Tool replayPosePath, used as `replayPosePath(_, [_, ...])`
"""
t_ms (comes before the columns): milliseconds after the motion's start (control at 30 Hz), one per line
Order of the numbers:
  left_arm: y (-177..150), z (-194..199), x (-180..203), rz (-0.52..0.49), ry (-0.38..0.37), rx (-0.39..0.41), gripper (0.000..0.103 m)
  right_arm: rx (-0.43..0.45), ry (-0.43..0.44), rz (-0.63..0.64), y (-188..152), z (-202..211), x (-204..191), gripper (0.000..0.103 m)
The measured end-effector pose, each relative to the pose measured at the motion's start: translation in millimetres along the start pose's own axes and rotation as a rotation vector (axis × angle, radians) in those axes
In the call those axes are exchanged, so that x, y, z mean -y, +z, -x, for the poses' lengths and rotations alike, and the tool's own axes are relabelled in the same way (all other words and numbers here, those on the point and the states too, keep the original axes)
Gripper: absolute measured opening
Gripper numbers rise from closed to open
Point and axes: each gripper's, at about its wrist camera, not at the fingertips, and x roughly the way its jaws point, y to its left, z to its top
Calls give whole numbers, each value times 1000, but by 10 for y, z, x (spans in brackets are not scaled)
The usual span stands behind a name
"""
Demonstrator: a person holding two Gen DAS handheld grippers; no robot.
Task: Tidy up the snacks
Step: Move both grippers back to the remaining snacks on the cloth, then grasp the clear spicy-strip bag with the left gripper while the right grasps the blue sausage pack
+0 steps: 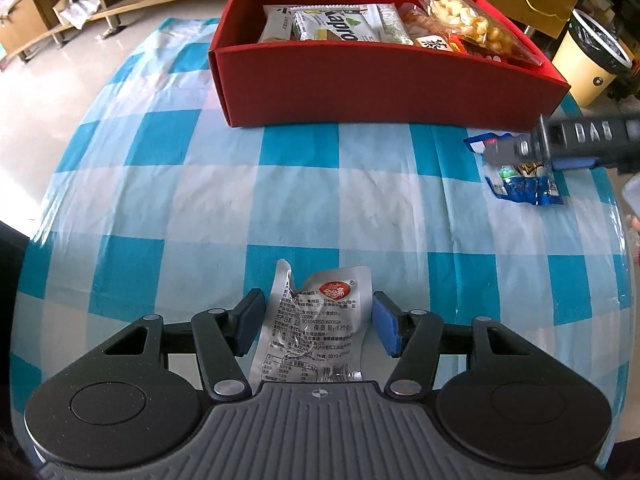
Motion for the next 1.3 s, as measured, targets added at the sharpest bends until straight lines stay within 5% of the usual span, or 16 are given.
replayPosePath(200, [-17, 28, -75, 22, -34, -17, 66, -96, 166, 23, -284, 120, -296, 94])
replayPosePath(367, [-34, 42, -124, 37, -55, -22, 66, -15, 25, 92, -244, 253, -396, 94])
replayPosePath(633, [-33, 28, -85, 14, -56, -19, 74, -62, -10, 202, -36, -161, -638, 95])
replayPosePath(867, [-63, -15, 14, -61, -49, -15, 91, -46, -54, 267, -155, -258, -764, 102])
replayPosePath(967, [-95, -96, 24, -81, 21, -35, 103, -38, -84, 319, -219, -295, -842, 102])
replayPosePath(1100, [-90, -79, -63, -50, 8, -28, 98, -22, -102, 327, -243, -248, -843, 97])
replayPosePath(1167, [-96, -60, -59, -52, 16, -22, 95, -9, -103, 318, -243, -177, -827, 76])
replayPosePath(1200, [-86, -45, -66, -47, 15, -20, 90, -5, -96, 316, -257, -120, -815, 69])
replayPosePath(1300, [-68, 21, -120, -24, 17, -8, 71, -3, -106, 330, -314, -97, -830, 69])
